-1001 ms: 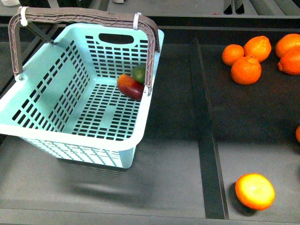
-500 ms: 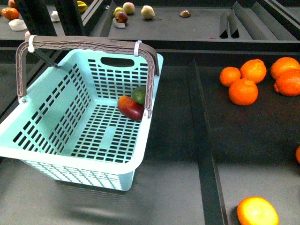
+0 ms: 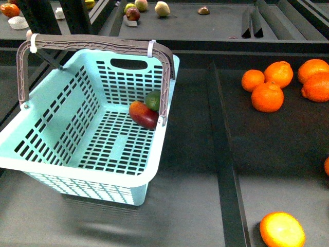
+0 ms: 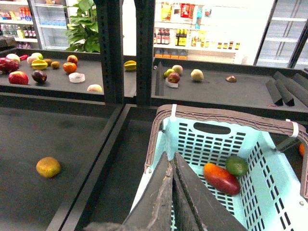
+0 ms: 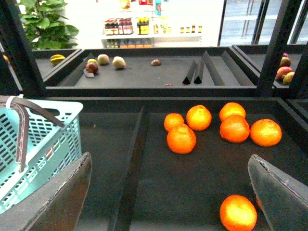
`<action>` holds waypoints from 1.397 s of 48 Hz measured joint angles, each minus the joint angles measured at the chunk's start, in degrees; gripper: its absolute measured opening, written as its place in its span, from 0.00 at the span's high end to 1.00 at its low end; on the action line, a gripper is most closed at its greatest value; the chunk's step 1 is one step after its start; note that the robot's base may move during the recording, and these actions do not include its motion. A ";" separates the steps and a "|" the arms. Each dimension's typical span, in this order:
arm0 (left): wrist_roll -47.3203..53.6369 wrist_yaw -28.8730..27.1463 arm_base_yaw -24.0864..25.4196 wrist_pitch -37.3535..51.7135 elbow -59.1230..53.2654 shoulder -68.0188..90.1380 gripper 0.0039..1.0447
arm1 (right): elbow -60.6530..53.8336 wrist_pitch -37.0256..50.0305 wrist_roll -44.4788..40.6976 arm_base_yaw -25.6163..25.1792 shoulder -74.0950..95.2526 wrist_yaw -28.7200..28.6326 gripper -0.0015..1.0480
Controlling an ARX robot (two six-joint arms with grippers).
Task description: Pick mango and avocado into basket
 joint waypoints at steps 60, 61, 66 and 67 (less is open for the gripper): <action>0.02 0.00 0.00 -30.97 0.00 -31.32 0.98 | 0.00 0.00 0.00 0.00 0.00 0.00 0.08; 0.00 0.00 0.00 -30.97 0.00 -31.32 0.98 | 0.00 0.00 0.00 0.00 0.00 0.00 0.08; 0.02 0.00 0.00 -30.97 0.00 -31.32 0.98 | 0.00 0.00 0.00 0.00 0.00 0.00 0.08; 0.00 0.00 0.00 -30.97 0.00 -31.32 0.98 | 0.00 0.00 0.00 0.00 0.00 0.00 0.08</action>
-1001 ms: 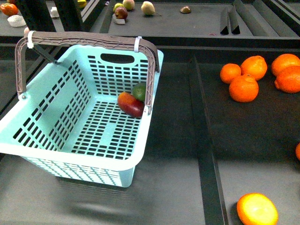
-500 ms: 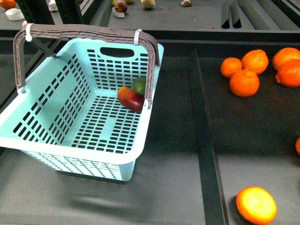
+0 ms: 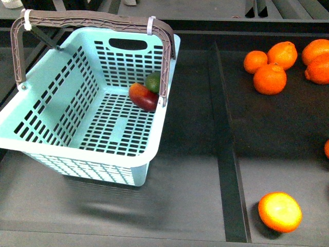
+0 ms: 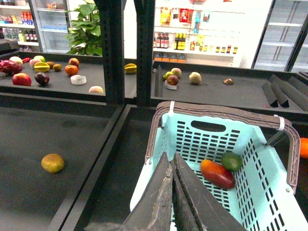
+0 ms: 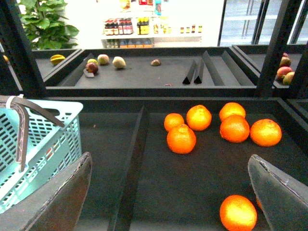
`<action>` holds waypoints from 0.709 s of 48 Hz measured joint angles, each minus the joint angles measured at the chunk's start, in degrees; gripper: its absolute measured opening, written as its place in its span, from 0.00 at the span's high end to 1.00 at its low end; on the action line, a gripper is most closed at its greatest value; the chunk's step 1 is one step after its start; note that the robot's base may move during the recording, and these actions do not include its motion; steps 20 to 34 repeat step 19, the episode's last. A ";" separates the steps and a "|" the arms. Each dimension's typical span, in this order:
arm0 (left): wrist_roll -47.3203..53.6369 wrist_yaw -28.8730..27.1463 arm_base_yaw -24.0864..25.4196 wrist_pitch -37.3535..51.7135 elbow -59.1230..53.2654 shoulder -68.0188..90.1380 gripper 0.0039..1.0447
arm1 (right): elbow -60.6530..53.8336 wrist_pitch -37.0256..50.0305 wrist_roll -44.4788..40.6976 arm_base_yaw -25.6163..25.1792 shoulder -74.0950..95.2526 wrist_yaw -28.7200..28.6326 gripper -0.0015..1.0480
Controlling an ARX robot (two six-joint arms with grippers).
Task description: Pick mango and avocado into basket
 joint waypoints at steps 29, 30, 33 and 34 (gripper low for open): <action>0.00 0.00 0.00 0.00 0.00 0.00 0.11 | 0.00 0.00 0.00 0.00 0.00 0.00 0.08; 0.00 0.00 0.00 0.00 0.00 0.00 0.11 | 0.00 0.00 0.00 0.00 0.00 0.00 0.08; 0.00 0.00 0.00 0.00 0.00 0.00 0.11 | 0.00 0.00 0.00 0.00 0.00 0.00 0.08; 0.00 0.00 0.00 0.00 0.00 0.00 0.11 | 0.00 0.00 0.00 0.00 0.00 0.00 0.08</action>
